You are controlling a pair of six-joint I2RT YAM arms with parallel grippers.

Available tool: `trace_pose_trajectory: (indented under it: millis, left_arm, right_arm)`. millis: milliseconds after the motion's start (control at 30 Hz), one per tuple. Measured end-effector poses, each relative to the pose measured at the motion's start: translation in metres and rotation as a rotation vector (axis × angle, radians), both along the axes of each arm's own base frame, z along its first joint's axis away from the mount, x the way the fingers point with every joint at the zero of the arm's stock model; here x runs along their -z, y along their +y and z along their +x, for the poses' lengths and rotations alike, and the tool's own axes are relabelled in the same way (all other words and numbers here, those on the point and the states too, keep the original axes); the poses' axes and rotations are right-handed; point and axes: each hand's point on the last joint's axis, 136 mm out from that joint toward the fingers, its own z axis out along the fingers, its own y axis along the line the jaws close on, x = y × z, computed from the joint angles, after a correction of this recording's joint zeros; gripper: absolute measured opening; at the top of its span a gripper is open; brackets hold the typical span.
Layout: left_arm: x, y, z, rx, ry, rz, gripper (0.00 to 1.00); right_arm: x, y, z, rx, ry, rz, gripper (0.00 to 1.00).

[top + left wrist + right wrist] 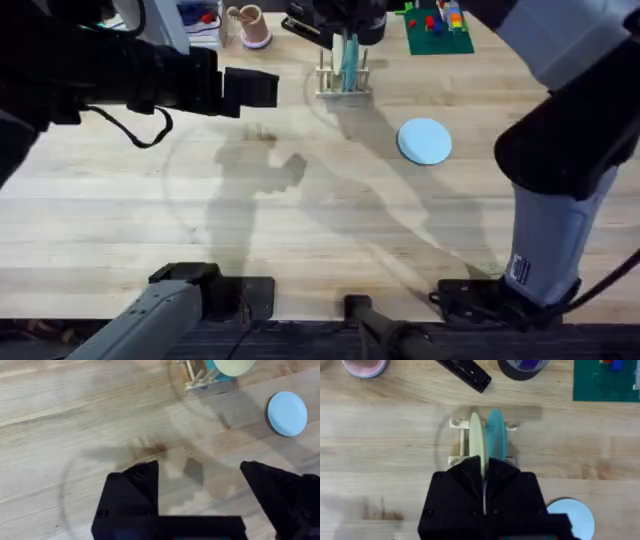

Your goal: Pick up the plates from the table one by one and place each into a slot on the dish rack.

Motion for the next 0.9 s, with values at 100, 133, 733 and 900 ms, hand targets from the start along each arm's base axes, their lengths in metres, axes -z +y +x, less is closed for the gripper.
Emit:
trace_pose_trajectory:
  millis: [100, 133, 733, 900]
  left_arm:
    - [0.0, 0.0, 0.0, 0.0, 0.0, 0.0, 0.995]
    - [0.0, 0.0, 0.0, 0.0, 0.0, 0.0, 0.995]
    - [0.0, 0.0, 0.0, 0.0, 0.0, 0.0, 0.995]
    - [0.0, 0.0, 0.0, 0.0, 0.0, 0.0, 0.995]
  right_arm:
    - [0.001, -0.004, 0.003, 0.009, 0.0, 0.0, 0.03]
    - [0.002, -0.005, 0.004, 0.013, 0.001, -0.001, 0.03]
    - [0.026, -0.009, 0.016, 0.031, 0.022, -0.016, 0.03]
    - [0.034, -0.009, 0.016, 0.031, 0.038, -0.026, 0.03]
